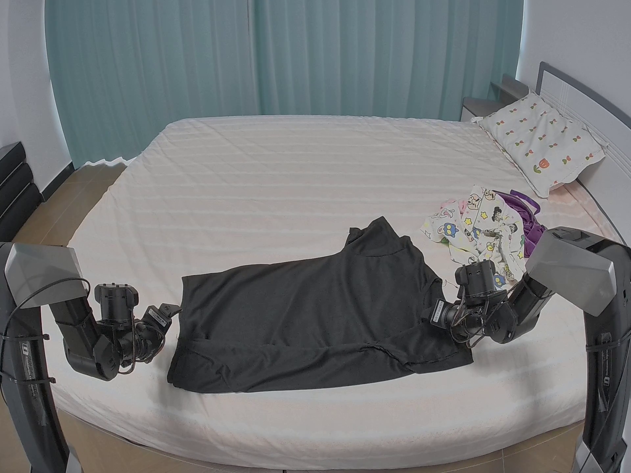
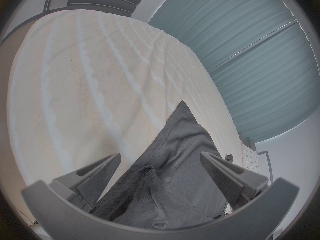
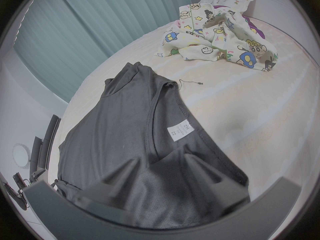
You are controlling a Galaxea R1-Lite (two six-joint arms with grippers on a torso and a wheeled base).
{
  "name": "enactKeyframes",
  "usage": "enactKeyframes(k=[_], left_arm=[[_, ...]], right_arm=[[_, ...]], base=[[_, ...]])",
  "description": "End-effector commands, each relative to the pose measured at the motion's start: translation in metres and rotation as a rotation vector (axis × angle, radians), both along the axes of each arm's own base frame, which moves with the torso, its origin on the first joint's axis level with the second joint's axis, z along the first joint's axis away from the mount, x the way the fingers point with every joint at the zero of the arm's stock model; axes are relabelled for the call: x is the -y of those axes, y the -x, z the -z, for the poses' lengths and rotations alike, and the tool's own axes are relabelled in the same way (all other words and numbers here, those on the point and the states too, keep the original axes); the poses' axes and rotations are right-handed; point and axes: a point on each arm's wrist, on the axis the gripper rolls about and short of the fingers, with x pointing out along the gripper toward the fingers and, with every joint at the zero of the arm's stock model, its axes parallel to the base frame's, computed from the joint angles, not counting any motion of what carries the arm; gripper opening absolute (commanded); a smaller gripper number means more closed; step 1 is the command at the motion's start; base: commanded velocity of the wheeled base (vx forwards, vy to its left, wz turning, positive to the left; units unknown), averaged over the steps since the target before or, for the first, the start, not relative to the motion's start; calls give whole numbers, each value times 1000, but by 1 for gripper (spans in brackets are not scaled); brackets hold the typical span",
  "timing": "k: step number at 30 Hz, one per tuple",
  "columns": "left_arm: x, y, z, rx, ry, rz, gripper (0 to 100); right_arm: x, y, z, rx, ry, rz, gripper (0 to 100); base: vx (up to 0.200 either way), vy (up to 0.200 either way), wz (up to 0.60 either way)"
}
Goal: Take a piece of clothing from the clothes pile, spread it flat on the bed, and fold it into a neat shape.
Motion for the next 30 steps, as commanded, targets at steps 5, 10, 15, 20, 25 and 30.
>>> enactKeyframes(k=[5,10,15,20,25,30], left_arm=[[0,0,0,0,0,0,100],[0,0,0,0,0,0,100],[0,0,0,0,0,0,100],[0,0,0,-1,1,1,100],[0,-1,-1,5,1,-3,100],[-1,-1,-2,15,-12,-33,100]], right_arm=[[13,-1,2,-4,-18,48,0],[22,-1,4,-20,-45,96,0],[22,1,6,-30,-55,108,0],[26,0,3,-24,-66,129,100],[27,-2,-12,27,-101,150,100],[25,-2,-34,69,-207,218,100]], base=[[0,0,0],[0,0,0],[0,0,0],[0,0,0],[0,0,0],[0,0,0]])
